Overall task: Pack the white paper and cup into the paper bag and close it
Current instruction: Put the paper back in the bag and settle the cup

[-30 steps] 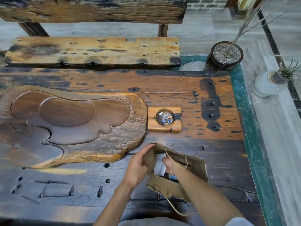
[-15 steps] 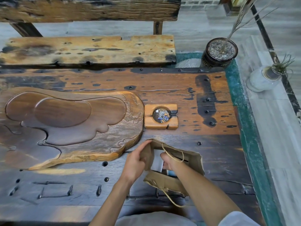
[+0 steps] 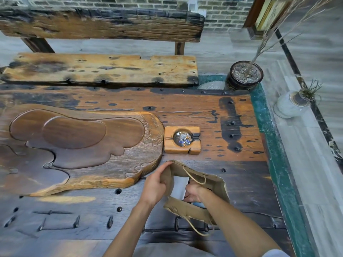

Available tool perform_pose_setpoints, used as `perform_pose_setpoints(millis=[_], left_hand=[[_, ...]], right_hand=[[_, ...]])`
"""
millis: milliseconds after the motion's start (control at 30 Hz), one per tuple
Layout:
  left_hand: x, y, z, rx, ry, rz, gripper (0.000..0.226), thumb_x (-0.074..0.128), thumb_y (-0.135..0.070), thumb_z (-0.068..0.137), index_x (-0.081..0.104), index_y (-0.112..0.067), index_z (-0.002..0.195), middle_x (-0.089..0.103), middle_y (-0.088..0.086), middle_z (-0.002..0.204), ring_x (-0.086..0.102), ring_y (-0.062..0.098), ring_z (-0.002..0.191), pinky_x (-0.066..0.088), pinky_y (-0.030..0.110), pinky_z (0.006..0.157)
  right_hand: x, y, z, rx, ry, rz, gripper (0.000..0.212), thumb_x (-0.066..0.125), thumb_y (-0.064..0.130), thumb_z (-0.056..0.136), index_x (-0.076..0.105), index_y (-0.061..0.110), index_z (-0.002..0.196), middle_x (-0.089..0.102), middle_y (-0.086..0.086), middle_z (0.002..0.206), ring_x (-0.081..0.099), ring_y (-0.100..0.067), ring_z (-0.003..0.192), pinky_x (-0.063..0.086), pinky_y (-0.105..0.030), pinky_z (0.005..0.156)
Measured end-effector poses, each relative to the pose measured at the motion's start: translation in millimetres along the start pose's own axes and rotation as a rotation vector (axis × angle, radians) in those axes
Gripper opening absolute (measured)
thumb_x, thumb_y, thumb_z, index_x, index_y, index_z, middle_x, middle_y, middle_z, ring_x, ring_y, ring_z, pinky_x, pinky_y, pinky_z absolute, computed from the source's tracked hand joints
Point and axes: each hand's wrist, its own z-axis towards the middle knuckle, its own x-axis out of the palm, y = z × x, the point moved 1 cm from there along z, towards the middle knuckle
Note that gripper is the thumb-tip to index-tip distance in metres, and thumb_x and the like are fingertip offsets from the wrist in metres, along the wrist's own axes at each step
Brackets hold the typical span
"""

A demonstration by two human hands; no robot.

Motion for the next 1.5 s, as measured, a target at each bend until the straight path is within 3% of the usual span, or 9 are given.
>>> perform_pose_setpoints(millis=[267, 467, 567, 633, 967, 1033, 1133, 1333, 1500], left_hand=[[3.3, -7.8, -3.4, 0.046, 0.013, 0.057, 0.086, 0.034, 0.023, 0.073, 0.051, -0.03, 0.139, 0.061, 0.005, 0.131, 0.057, 0.023, 0.12, 0.052, 0.03, 0.095], [7.3, -13.2, -10.4, 0.079, 0.037, 0.091, 0.087, 0.032, 0.024, 0.073, 0.048, -0.026, 0.142, 0.056, 0.004, 0.139, 0.05, 0.011, 0.119, 0.047, 0.022, 0.098], [9.2, -12.3, -9.3, 0.073, 0.054, 0.099, 0.087, 0.033, 0.024, 0.074, 0.047, -0.028, 0.142, 0.053, 0.004, 0.142, 0.048, 0.015, 0.128, 0.043, 0.015, 0.095], [10.5, -12.7, -8.2, 0.067, 0.058, 0.102, 0.087, 0.033, 0.023, 0.074, 0.046, -0.029, 0.142, 0.053, 0.004, 0.143, 0.047, 0.017, 0.131, 0.041, 0.013, 0.095], [11.8, -12.9, -1.9, 0.048, 0.055, 0.087, 0.086, 0.034, 0.023, 0.073, 0.05, -0.03, 0.14, 0.056, 0.004, 0.14, 0.05, 0.017, 0.129, 0.038, 0.009, 0.092], [11.0, -12.0, -0.7, 0.05, 0.051, 0.078, 0.086, 0.033, 0.023, 0.073, 0.051, -0.03, 0.139, 0.057, 0.004, 0.138, 0.051, 0.015, 0.125, 0.042, 0.013, 0.092], [10.5, -12.5, 0.2, 0.043, 0.047, 0.056, 0.087, 0.032, 0.022, 0.073, 0.05, -0.033, 0.138, 0.059, 0.004, 0.132, 0.054, 0.011, 0.109, 0.052, 0.02, 0.083], [14.4, -15.7, -6.4, 0.043, 0.061, 0.047, 0.083, 0.033, 0.022, 0.074, 0.051, -0.028, 0.137, 0.057, 0.004, 0.134, 0.049, 0.009, 0.112, 0.044, 0.015, 0.087], [17.3, -17.3, -10.8, 0.05, 0.068, 0.047, 0.081, 0.034, 0.021, 0.074, 0.051, -0.027, 0.137, 0.058, 0.003, 0.133, 0.051, 0.01, 0.111, 0.042, 0.014, 0.086]], right_hand=[[-31.8, 3.2, -6.8, -0.071, -0.028, -0.121, 0.047, 0.057, 0.016, 0.098, 0.04, -0.003, 0.138, 0.062, -0.028, 0.121, 0.067, -0.037, 0.106, 0.056, -0.042, 0.096], [-62.8, -1.5, -17.1, -0.019, -0.162, -0.338, 0.035, 0.066, 0.015, 0.093, 0.049, 0.004, 0.122, 0.061, -0.008, 0.072, 0.06, -0.012, 0.046, 0.053, -0.021, 0.039], [-73.3, -7.9, -15.8, 0.051, -0.234, -0.492, 0.018, 0.064, 0.016, 0.094, 0.049, 0.006, 0.098, 0.053, -0.009, 0.062, 0.051, -0.013, 0.033, 0.049, -0.022, 0.04], [-76.9, -12.7, -12.4, 0.058, -0.286, -0.524, 0.018, 0.064, 0.017, 0.094, 0.051, 0.006, 0.098, 0.054, -0.011, 0.064, 0.05, -0.016, 0.036, 0.054, -0.024, 0.052], [-75.6, -26.8, 14.7, 0.199, -0.214, -0.428, 0.023, 0.047, 0.014, 0.102, 0.044, 0.01, 0.124, 0.066, -0.014, 0.114, 0.058, -0.013, 0.026, 0.032, -0.014, 0.03], [-75.5, -25.3, 11.1, 0.202, -0.188, -0.396, 0.034, 0.046, 0.015, 0.102, 0.039, 0.009, 0.135, 0.073, -0.014, 0.112, 0.059, -0.013, 0.027, 0.033, -0.013, 0.029], [-73.8, -17.0, -8.0, 0.177, -0.128, -0.372, 0.037, 0.047, 0.017, 0.103, 0.042, 0.005, 0.138, 0.074, -0.008, 0.063, 0.062, -0.009, 0.034, 0.041, -0.014, 0.033], [-78.1, -9.3, -36.7, 0.051, -0.079, -0.301, 0.011, 0.067, 0.021, 0.093, 0.061, 0.011, 0.092, 0.07, -0.003, 0.076, 0.072, -0.017, 0.081, 0.058, -0.024, 0.073], [-84.6, -13.2, -50.5, -0.111, -0.085, -0.306, 0.044, 0.079, 0.044, 0.077, 0.065, 0.011, 0.102, 0.078, -0.006, 0.096, 0.075, -0.015, 0.082, 0.06, -0.024, 0.071]])
